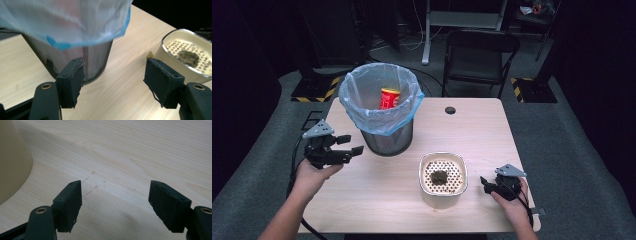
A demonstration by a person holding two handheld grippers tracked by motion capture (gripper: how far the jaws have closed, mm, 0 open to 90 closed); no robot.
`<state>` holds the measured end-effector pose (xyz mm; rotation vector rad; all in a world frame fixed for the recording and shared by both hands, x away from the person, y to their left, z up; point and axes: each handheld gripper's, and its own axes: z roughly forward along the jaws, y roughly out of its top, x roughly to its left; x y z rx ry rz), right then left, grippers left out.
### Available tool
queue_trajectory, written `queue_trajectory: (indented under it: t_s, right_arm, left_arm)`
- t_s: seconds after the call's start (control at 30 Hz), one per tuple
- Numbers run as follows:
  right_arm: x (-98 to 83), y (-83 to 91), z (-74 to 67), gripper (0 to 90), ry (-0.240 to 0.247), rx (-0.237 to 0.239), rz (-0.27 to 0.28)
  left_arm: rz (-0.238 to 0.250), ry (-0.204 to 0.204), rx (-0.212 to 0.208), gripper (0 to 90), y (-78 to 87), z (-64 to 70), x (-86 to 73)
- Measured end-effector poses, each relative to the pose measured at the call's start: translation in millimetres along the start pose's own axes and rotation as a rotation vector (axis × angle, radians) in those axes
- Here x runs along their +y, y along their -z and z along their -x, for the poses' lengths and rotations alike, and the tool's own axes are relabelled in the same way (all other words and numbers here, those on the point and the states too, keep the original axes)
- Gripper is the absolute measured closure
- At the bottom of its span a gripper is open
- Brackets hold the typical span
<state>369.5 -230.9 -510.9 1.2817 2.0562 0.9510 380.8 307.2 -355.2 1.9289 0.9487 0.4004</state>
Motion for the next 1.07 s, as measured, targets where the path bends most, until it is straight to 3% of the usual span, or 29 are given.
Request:
queue_trajectory:
  t_s: [0.13, 0.2, 0.27, 0.33, 0.53, 0.73, 0.93, 1.03, 1.07]
  right_arm:
    - [-0.1, -0.1, 0.1, 26.6, 0.002, 0.002, 0.002]
    - [0.0, -0.6, 1.5, 26.6, 0.030, 0.000, -0.004]
    - [0.1, -1.2, 0.6, 26.6, 0.019, -0.006, 0.001]
    - [0.1, -1.1, 0.2, 26.6, 0.016, -0.006, 0.000]
    - [-0.7, -1.3, 0.3, 26.6, 0.005, -0.010, -0.004]
    - [-0.8, -2.4, -0.9, 26.5, 0.013, -0.008, -0.005]
    - [-0.9, -2.9, -1.2, 26.5, 0.018, -0.005, -0.004]
    - [-1.1, -2.5, 0.9, 26.2, 0.034, -0.017, -0.003]
    - [-1.3, -2.3, 0.7, 25.9, 0.018, -0.022, 0.001]
  left_arm:
    - [-0.008, 0.028, 0.018, 31.7, -16.6, -2.4, -27.3]
    - [-0.015, 0.038, 0.016, 31.7, -23.4, -4.1, -38.3]
    - [-0.018, 0.039, 0.019, 31.7, -26.4, -5.0, -43.7]
    - [-0.014, 0.068, 0.019, 31.7, -34.1, -6.0, -60.7]
    - [-0.022, 0.063, 0.027, 30.2, -39.7, -10.1, -93.0]
    - [-0.036, 0.105, 0.047, 29.0, -46.0, -19.4, -120.3]
    - [-0.054, 0.177, 0.086, 27.0, -51.9, -32.4, -139.4]
    - [-0.081, 0.199, 0.138, 23.8, -56.4, -40.6, -147.5]
    - [-0.093, 0.209, 0.150, 22.3, -57.5, -42.7, -149.3]
